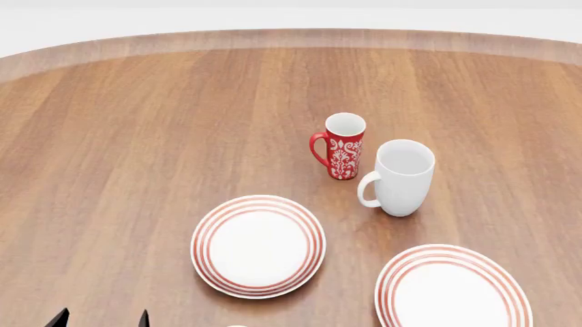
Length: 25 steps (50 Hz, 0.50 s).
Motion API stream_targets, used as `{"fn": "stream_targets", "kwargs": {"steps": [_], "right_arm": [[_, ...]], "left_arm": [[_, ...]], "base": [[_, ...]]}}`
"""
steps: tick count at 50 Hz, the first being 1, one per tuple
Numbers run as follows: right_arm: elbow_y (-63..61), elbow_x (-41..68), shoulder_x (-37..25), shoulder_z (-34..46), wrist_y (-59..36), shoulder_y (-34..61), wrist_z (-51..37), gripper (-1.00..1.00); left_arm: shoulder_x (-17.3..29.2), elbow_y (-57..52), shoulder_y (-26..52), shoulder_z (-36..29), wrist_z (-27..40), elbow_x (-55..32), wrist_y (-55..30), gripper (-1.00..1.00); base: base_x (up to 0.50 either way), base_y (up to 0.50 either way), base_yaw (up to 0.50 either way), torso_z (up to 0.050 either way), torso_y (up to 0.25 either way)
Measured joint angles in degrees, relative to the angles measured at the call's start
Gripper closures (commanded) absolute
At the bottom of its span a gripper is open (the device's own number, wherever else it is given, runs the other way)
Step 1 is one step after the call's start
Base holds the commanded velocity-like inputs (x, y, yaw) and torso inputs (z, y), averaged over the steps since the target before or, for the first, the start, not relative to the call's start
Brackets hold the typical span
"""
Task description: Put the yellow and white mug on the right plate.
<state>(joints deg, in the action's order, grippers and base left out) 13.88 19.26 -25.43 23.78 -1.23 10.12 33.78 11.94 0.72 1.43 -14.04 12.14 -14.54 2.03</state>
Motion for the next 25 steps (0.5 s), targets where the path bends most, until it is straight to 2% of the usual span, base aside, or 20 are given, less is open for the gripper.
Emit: {"fn": "stream_targets", "kwargs": {"steps": [25], "right_arm": [[6.8, -1.3, 2.7, 1.7, 2.1, 2.4, 1.0, -1.00]], "left_arm": [[0.5, 0.2, -0.1, -0.3, 0.4, -0.8, 0.7, -1.00]], "base": [[0.00, 0.00, 0.00, 0.000, 0.000]]}}
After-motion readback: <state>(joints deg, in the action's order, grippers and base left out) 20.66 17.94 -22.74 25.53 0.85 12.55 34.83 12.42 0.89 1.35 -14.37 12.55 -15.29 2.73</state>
